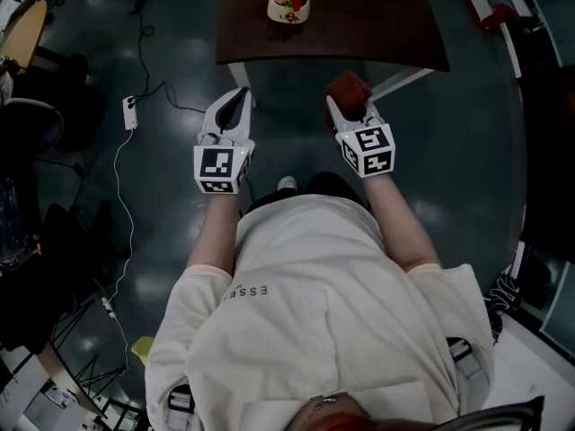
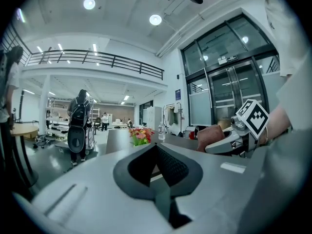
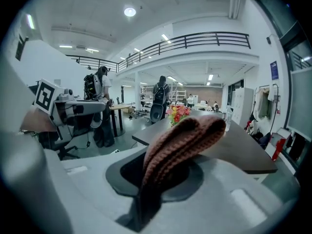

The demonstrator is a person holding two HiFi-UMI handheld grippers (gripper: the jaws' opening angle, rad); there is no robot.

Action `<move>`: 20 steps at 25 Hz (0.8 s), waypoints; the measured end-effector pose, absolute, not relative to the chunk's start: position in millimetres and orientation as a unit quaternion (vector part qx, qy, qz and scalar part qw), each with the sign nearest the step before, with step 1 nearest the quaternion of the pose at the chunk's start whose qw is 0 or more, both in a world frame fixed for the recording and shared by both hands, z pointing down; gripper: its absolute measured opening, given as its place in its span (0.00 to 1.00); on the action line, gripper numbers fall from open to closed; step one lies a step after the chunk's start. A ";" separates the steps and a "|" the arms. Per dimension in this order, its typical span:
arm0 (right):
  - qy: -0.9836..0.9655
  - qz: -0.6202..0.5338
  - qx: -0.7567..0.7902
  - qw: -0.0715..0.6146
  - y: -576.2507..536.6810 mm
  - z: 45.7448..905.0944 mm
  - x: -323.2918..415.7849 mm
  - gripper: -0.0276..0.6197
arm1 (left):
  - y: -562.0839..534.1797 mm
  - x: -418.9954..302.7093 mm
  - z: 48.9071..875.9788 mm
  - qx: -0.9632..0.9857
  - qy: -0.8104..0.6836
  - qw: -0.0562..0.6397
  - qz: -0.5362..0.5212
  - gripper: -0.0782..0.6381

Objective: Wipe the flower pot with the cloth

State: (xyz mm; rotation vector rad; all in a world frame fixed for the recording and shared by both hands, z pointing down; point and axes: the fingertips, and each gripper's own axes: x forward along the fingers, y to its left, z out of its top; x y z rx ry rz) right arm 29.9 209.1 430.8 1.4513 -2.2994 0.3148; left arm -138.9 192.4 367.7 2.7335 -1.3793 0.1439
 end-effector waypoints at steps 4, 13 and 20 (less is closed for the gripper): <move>-0.821 0.111 0.521 0.204 213.7 430.9 28.8 0.11 | 197.4 -137.5 363.9 0.893 -0.446 0.039 0.042 0.13; -0.827 0.106 0.518 0.189 221.7 426.1 30.1 0.11 | 204.5 -127.4 359.9 0.897 -0.439 0.038 0.035 0.13; -0.828 0.108 0.517 0.187 225.5 426.1 33.2 0.11 | 207.8 -124.1 360.6 0.897 -0.438 0.039 0.038 0.13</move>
